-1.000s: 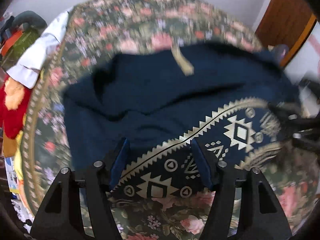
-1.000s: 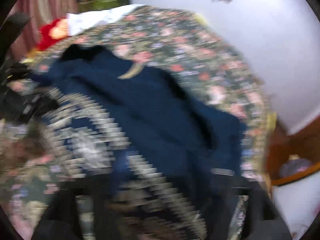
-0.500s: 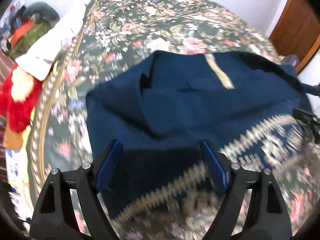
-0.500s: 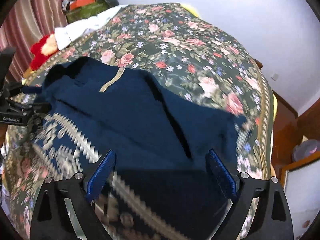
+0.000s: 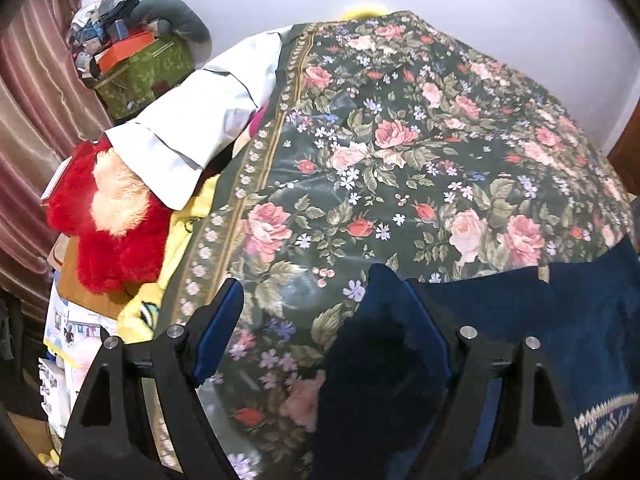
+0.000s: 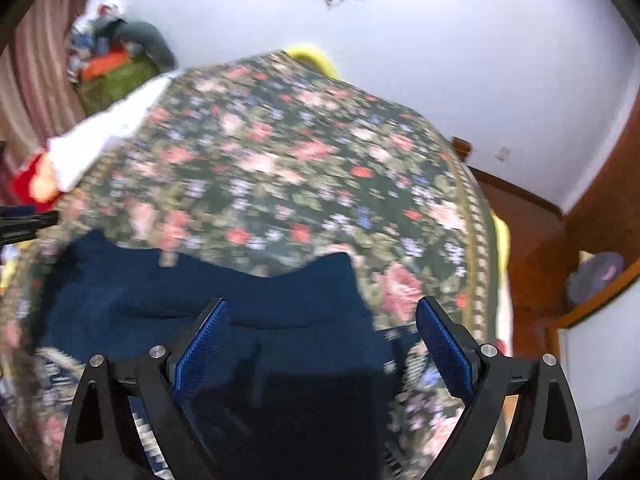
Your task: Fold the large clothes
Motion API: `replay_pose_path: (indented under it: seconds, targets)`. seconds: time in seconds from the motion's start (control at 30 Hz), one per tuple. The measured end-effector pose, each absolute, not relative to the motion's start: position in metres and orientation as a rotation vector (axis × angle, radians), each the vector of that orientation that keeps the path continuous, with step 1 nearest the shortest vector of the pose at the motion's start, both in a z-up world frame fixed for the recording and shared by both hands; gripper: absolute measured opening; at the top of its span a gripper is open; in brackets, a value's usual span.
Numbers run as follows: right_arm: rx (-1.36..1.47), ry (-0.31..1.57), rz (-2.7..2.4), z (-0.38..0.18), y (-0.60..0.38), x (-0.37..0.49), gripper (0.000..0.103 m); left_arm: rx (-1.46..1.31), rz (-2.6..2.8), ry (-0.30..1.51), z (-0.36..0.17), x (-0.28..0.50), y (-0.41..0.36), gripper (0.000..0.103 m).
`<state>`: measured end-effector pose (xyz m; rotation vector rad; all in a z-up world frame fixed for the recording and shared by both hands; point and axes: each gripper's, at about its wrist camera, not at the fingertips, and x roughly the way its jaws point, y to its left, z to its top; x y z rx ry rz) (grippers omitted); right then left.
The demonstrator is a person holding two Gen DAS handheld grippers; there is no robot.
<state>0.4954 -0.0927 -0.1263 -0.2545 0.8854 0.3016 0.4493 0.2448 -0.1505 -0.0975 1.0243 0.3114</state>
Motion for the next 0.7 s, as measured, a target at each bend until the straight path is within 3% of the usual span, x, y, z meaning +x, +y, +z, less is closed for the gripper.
replay_pose_path:
  seconds: [0.3,0.47,0.7]
  targets:
    - [-0.303,0.978,0.561,-0.144,-0.037,0.423,0.093,-0.051,0.133,0.992,-0.145,0.375,0.198,0.081]
    - [-0.401,1.058,0.562,-0.189,-0.021,0.391,0.094,-0.166,0.06,1.017,-0.158,0.334,0.177,0.081]
    - [-0.4,1.049,0.546,-0.194,-0.034,0.373,0.101,-0.391,0.042,1.095,-0.199,0.293,0.175,0.081]
